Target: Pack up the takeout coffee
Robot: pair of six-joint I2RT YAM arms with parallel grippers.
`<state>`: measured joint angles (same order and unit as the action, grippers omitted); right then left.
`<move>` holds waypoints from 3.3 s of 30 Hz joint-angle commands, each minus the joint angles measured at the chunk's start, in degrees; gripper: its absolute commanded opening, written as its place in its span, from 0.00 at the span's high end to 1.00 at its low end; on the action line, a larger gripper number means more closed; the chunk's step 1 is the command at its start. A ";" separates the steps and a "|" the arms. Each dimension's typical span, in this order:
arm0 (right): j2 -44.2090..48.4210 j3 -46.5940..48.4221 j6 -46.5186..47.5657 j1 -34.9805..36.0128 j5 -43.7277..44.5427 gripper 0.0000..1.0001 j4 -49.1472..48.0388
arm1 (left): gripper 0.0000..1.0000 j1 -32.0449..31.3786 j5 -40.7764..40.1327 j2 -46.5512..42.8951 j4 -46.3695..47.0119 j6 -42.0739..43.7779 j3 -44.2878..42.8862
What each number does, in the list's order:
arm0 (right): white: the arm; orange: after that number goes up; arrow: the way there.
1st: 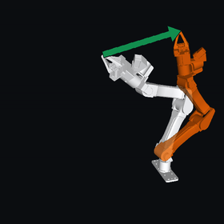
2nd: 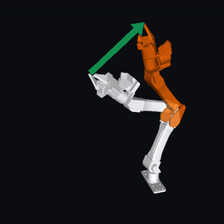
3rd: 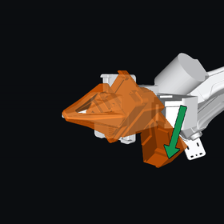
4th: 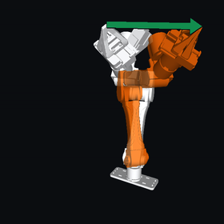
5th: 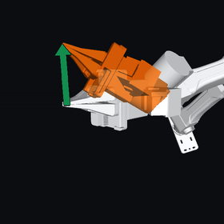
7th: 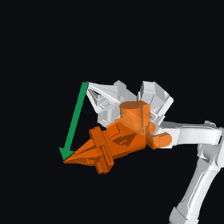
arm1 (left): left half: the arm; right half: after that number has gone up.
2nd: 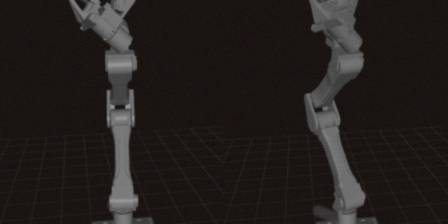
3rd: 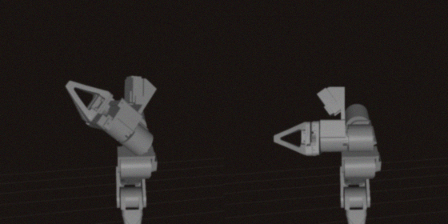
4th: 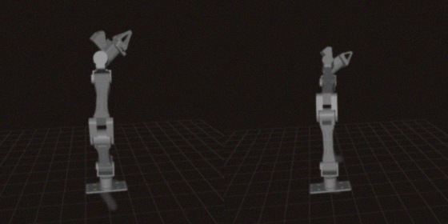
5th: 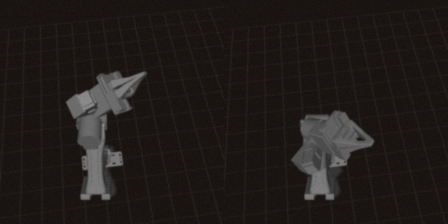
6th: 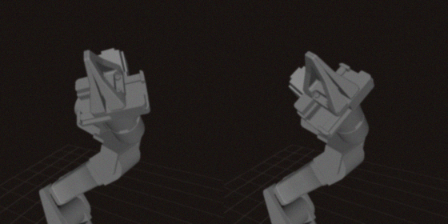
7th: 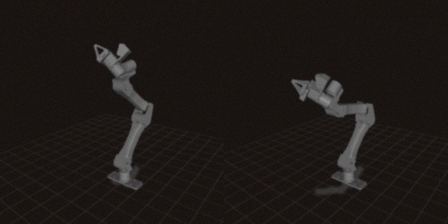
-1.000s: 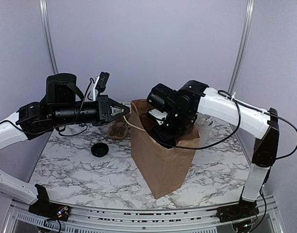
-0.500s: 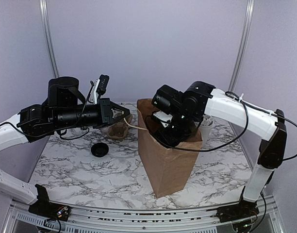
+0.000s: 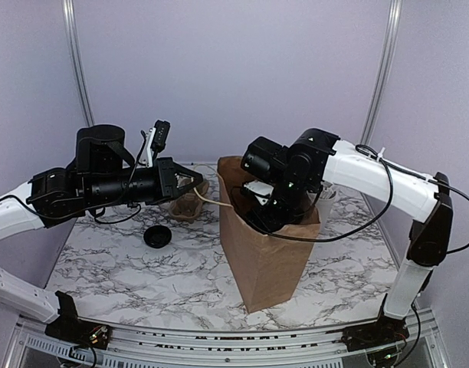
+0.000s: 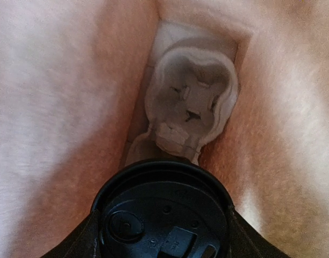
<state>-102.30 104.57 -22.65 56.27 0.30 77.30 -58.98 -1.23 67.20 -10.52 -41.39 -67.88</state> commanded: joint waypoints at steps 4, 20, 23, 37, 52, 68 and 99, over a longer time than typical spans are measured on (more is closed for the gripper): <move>2.09 -4.52 -2.50 -0.28 -0.33 0.36 0.86 | 1.00 -0.62 -2.10 -2.34 1.91 0.34 0.58; 3.48 -14.15 -3.25 -0.14 -0.38 0.36 -4.71 | 1.00 -0.93 -2.54 -3.24 2.09 0.51 1.08; 3.77 -15.78 -3.55 0.19 -0.25 0.36 -5.84 | 1.00 -0.91 -2.68 -3.40 2.09 0.67 1.04; 4.25 -21.11 -5.20 2.50 1.67 0.36 -9.81 | 1.00 -1.19 -2.64 -3.35 2.09 1.13 0.56; 4.12 -21.30 -5.62 3.27 1.81 0.36 -11.72 | 1.00 -1.32 -3.99 -4.82 0.76 3.41 -1.95; 0.31 -15.37 -3.24 3.93 1.57 0.35 -11.34 | 1.00 -2.93 -5.91 -6.86 -0.90 4.33 -3.35; -0.46 -11.59 -1.65 4.62 0.14 0.14 -10.23 | 1.00 -3.50 -5.97 -3.85 -1.00 3.97 -3.60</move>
<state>-102.17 90.19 -24.77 60.12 0.10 64.69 -62.33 -5.69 63.20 -14.04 -37.10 -70.50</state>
